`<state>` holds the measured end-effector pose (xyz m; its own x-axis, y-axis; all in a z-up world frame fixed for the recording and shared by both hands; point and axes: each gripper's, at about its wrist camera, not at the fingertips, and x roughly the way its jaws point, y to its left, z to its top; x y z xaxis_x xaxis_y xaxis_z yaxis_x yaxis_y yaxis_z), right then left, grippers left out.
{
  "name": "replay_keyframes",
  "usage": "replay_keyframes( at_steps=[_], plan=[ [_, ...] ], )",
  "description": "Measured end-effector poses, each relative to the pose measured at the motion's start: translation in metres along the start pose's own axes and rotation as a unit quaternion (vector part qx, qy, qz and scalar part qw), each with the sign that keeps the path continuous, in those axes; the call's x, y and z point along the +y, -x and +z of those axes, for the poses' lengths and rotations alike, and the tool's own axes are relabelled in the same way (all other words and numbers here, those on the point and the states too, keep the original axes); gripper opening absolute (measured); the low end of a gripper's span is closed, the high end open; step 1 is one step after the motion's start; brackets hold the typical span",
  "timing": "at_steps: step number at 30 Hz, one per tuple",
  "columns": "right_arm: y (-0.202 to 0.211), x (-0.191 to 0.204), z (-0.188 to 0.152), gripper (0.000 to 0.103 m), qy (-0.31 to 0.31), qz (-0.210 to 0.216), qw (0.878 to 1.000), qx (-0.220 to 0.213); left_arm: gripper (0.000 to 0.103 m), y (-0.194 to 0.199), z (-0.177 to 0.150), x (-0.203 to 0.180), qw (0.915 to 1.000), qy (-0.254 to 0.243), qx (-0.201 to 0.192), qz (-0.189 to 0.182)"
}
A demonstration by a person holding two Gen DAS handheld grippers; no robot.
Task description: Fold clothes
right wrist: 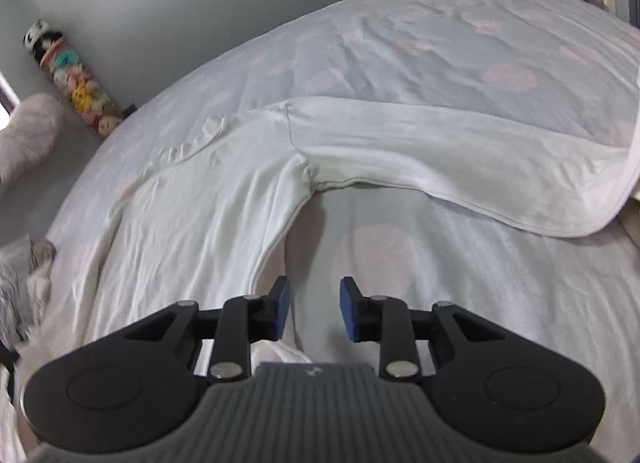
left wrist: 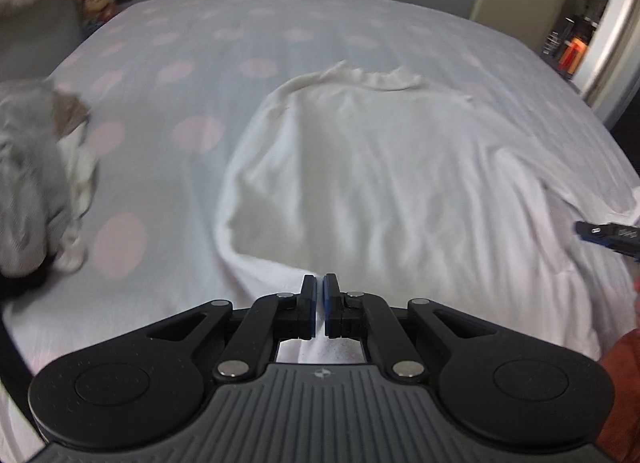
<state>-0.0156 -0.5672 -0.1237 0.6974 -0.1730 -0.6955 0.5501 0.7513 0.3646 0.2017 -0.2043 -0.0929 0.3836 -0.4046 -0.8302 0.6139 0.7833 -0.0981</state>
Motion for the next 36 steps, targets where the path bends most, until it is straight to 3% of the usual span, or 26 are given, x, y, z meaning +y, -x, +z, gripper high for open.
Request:
replay_keyframes(
  at_steps=[5,11,15,19,22,26,30,32,36],
  plan=[
    [-0.003,-0.004,-0.001,0.032,-0.007,0.009,1.000,-0.001,0.002,-0.045,0.011,-0.037,0.9991,-0.024,0.031,-0.018],
    [-0.003,-0.012,-0.001,0.032,-0.026,0.015,1.000,-0.007,0.005,-0.091,-0.008,-0.035,0.9970,-0.012,0.075,-0.017],
    [-0.006,-0.012,0.000,0.032,-0.027,0.019,0.999,-0.005,0.021,-0.070,-0.009,-0.021,0.9975,-0.010,0.065,-0.024],
    [-0.006,-0.013,0.000,0.032,-0.030,0.022,0.999,-0.009,0.026,-0.033,-0.007,-0.007,0.9979,-0.037,0.051,-0.011],
    [-0.004,-0.013,0.000,0.032,-0.029,0.023,0.999,-0.011,0.027,-0.018,-0.012,0.010,0.9966,-0.048,0.064,0.022],
    [-0.003,-0.012,0.000,0.032,-0.029,0.024,0.999,-0.013,0.028,-0.019,-0.032,0.030,0.9881,-0.076,0.126,0.045],
    [-0.002,-0.011,0.000,0.032,-0.028,0.024,0.999,-0.014,0.039,-0.026,-0.059,0.039,0.9738,-0.106,0.192,0.063],
    [-0.002,-0.011,0.000,0.033,-0.027,0.024,0.999,-0.013,0.039,-0.034,-0.069,0.044,0.9677,-0.102,0.217,0.079],
    [-0.001,-0.011,-0.001,0.033,-0.026,0.023,0.999,-0.011,0.037,-0.042,-0.081,0.055,0.9634,-0.071,0.250,0.064]
  ],
)
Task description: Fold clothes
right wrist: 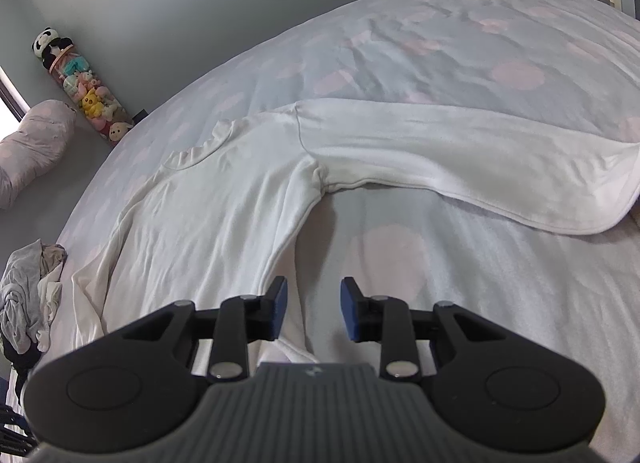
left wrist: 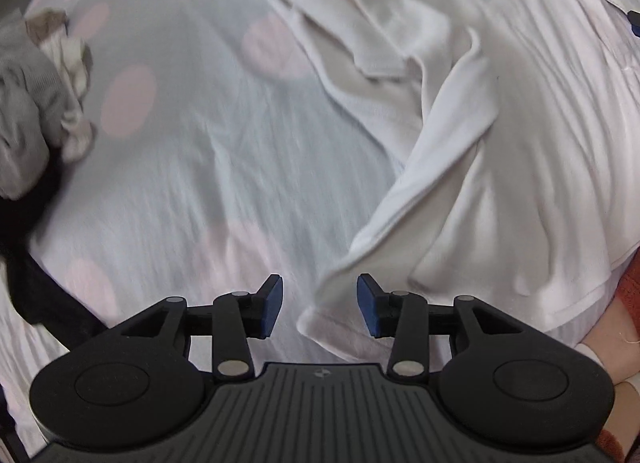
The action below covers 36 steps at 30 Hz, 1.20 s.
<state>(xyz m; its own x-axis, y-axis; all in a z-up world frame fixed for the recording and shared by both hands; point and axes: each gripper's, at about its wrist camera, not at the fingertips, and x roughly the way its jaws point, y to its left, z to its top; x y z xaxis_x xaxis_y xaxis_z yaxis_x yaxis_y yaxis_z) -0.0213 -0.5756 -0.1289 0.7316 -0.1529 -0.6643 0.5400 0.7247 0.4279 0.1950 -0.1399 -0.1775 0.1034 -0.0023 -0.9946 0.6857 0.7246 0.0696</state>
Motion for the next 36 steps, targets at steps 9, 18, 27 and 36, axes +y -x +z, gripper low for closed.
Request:
replay_keyframes(
  at_steps=[9,18,27,36],
  plan=[
    [-0.001,0.000,0.000,0.033,0.002,0.000,1.000,0.008,0.004,0.050,-0.004,0.017,0.9952,0.033,-0.088,0.028],
    [-0.003,0.000,-0.001,0.034,-0.001,0.000,1.000,0.012,0.004,0.158,0.005,0.010,0.9722,0.015,-0.216,0.090],
    [-0.003,-0.001,-0.001,0.034,-0.003,0.002,1.000,0.011,0.004,0.075,-0.020,-0.032,0.9911,-0.103,-0.071,0.045],
    [-0.005,-0.001,0.001,0.035,-0.003,0.001,1.000,0.014,0.004,0.044,-0.033,-0.066,0.9868,-0.146,-0.044,-0.054]
  ],
)
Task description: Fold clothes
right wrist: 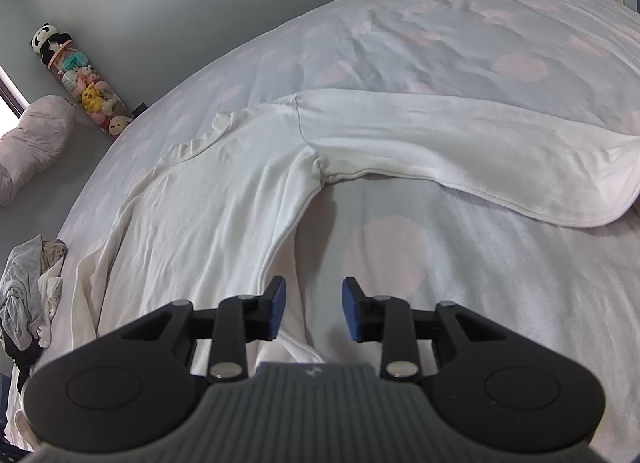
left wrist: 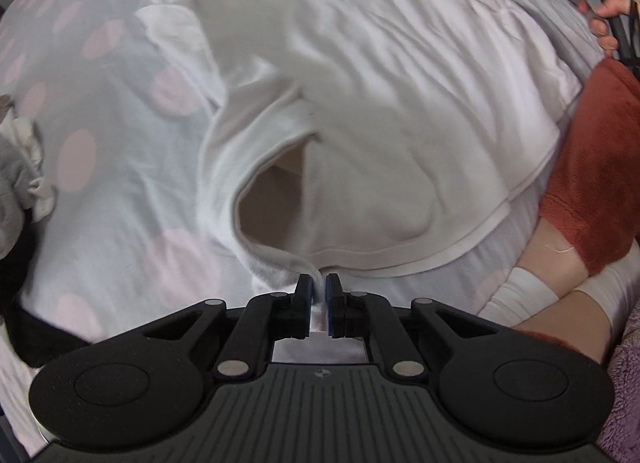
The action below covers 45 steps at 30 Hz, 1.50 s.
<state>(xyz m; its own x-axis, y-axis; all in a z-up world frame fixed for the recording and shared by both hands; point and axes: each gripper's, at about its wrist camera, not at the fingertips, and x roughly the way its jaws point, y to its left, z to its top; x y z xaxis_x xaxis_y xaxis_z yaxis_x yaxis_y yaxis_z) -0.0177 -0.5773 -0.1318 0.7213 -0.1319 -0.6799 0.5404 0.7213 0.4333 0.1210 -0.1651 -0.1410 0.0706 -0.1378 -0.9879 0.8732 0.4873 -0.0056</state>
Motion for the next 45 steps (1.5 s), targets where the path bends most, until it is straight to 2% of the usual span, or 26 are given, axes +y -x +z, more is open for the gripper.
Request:
replay_keyframes(
  at_steps=[3,8,13,17,22,28,30,32,35,37,38,39,42,45],
  plan=[
    [0.000,-0.001,0.001,0.035,0.000,0.000,1.000,0.000,0.004,-0.003,0.007,-0.014,0.9994,-0.008,-0.019,-0.027],
    [0.000,0.000,0.000,0.035,-0.002,0.000,1.000,0.000,0.004,-0.012,0.014,-0.028,0.9992,-0.031,-0.014,-0.023],
    [0.000,-0.002,0.001,0.035,-0.004,0.003,1.000,-0.001,0.014,0.011,0.008,-0.015,0.9984,-0.018,-0.046,-0.029],
    [0.001,-0.006,0.002,0.035,0.000,0.005,1.000,0.001,0.014,0.037,0.005,0.013,0.9968,0.022,-0.077,0.003],
    [0.002,-0.005,0.001,0.035,-0.001,0.006,1.000,-0.001,0.015,0.032,-0.002,0.060,0.9888,0.111,-0.085,0.054],
    [0.002,-0.003,0.001,0.035,0.000,0.005,1.000,0.001,0.030,-0.004,-0.002,0.095,0.9766,0.194,-0.078,0.049],
    [0.002,-0.003,0.001,0.035,0.001,0.004,1.000,0.001,0.040,-0.015,0.003,0.100,0.9729,0.212,-0.077,0.051],
    [0.002,-0.002,0.001,0.035,0.001,0.004,1.000,0.002,0.042,-0.029,0.009,0.103,0.9710,0.227,-0.054,0.051],
    [0.001,-0.003,0.001,0.035,-0.002,0.003,1.000,0.003,0.042,-0.049,0.017,0.105,0.9671,0.250,-0.015,0.046],
    [-0.001,-0.003,0.002,0.035,-0.003,0.002,1.000,0.004,0.037,-0.050,0.019,0.102,0.9681,0.246,-0.018,0.046],
    [-0.002,-0.003,0.001,0.035,-0.004,0.001,1.000,0.005,0.024,-0.050,0.020,0.100,0.9687,0.243,-0.020,0.047],
    [-0.002,-0.002,0.001,0.035,-0.004,0.001,1.000,0.006,0.013,-0.045,0.020,0.099,0.9682,0.244,-0.029,0.046],
    [-0.004,-0.002,0.001,0.035,-0.003,0.000,1.000,0.009,0.012,-0.024,0.016,0.101,0.9658,0.246,-0.059,0.056],
    [-0.004,-0.003,0.002,0.035,-0.002,0.001,1.000,0.009,0.012,0.012,0.013,0.114,0.9574,0.260,-0.097,0.080]
  ],
)
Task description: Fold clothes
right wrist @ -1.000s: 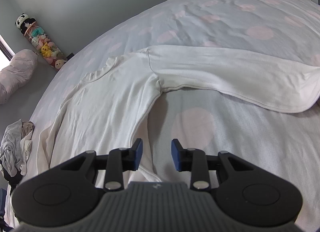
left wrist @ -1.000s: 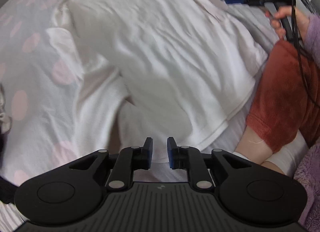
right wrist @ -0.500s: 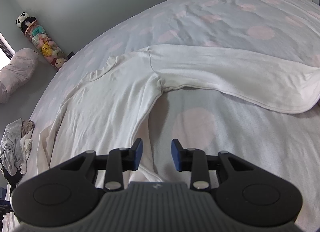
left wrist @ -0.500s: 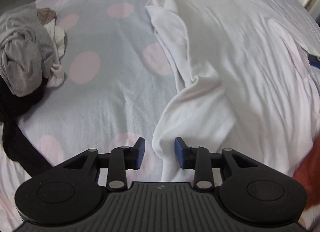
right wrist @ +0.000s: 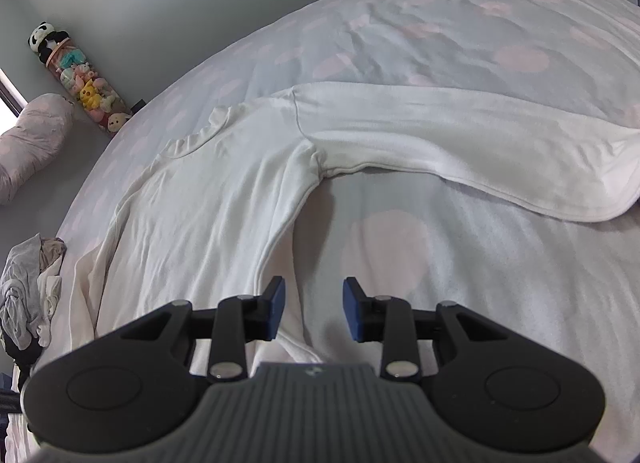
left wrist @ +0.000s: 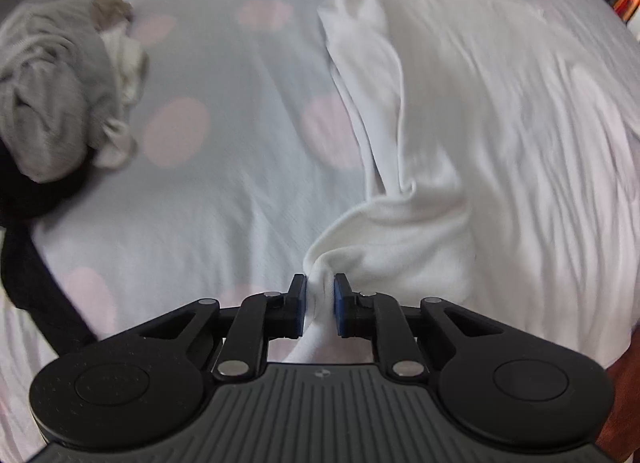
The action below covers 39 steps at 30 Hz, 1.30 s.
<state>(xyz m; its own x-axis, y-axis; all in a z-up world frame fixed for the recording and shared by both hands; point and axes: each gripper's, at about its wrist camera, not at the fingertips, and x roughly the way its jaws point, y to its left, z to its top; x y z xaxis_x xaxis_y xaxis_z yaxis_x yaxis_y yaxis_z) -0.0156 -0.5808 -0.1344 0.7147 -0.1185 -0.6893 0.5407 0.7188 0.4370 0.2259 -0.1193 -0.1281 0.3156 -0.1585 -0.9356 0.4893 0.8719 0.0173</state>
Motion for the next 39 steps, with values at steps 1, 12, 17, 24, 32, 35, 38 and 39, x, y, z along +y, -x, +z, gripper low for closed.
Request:
replay_keyframes(
  at_steps=[1,12,17,24,32,35,38,39],
  plan=[
    [0.000,0.000,0.000,0.035,0.000,0.000,1.000,0.000,0.012,0.012,0.007,0.005,0.9998,0.004,-0.016,0.010],
    [-0.001,0.002,-0.001,0.035,0.003,-0.006,1.000,0.006,0.011,0.115,0.102,0.073,0.9767,0.041,-0.142,0.155],
    [-0.003,0.004,-0.001,0.035,0.007,-0.008,1.000,0.008,0.011,0.114,0.129,0.114,0.9632,0.053,-0.145,0.220],
    [-0.009,0.005,-0.001,0.035,0.010,-0.013,1.000,0.016,0.011,0.059,0.139,0.167,0.9536,0.086,-0.111,0.266],
    [-0.025,0.005,0.000,0.036,0.010,-0.027,0.999,0.033,0.015,-0.013,0.127,0.183,0.9525,0.074,-0.061,0.289],
    [-0.026,0.005,0.002,0.036,0.009,-0.027,0.999,0.032,0.020,-0.007,0.124,0.177,0.9461,0.059,-0.097,0.303],
    [-0.021,0.005,0.005,0.036,0.011,-0.019,0.999,0.025,0.025,0.008,0.130,0.168,0.9438,0.059,-0.134,0.296],
    [-0.019,0.005,0.007,0.036,0.012,-0.018,1.000,0.022,0.028,0.013,0.133,0.163,0.9431,0.056,-0.145,0.294]
  ],
)
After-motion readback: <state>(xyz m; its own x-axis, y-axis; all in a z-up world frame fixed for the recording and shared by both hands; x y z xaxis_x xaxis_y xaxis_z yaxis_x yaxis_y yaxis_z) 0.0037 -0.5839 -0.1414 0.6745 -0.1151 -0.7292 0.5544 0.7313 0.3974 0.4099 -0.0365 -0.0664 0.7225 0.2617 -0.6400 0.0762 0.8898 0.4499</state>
